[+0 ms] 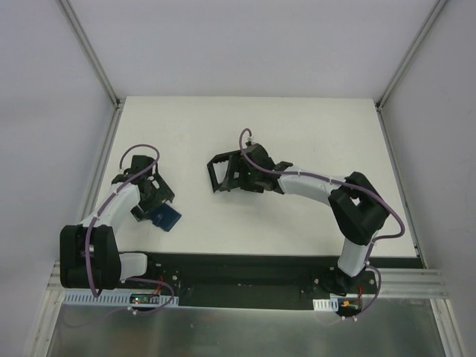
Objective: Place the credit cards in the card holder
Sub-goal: Move the card holder to the center of the board.
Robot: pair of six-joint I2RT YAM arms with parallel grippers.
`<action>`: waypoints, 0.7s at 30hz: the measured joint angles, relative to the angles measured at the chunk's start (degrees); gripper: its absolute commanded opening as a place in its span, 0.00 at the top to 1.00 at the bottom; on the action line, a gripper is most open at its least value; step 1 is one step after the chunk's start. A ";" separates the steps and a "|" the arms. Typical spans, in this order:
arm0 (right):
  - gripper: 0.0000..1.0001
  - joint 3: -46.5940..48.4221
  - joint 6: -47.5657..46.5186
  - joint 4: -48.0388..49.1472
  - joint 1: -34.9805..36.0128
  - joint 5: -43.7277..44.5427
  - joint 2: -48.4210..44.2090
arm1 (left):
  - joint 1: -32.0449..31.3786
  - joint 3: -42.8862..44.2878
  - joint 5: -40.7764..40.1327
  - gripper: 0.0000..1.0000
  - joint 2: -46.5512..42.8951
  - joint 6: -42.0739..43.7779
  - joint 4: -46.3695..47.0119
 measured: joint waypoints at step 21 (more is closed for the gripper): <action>0.04 1.68 -4.13 0.44 -4.24 -0.92 0.61 | -8.15 -11.28 12.35 0.01 -7.50 -6.56 13.73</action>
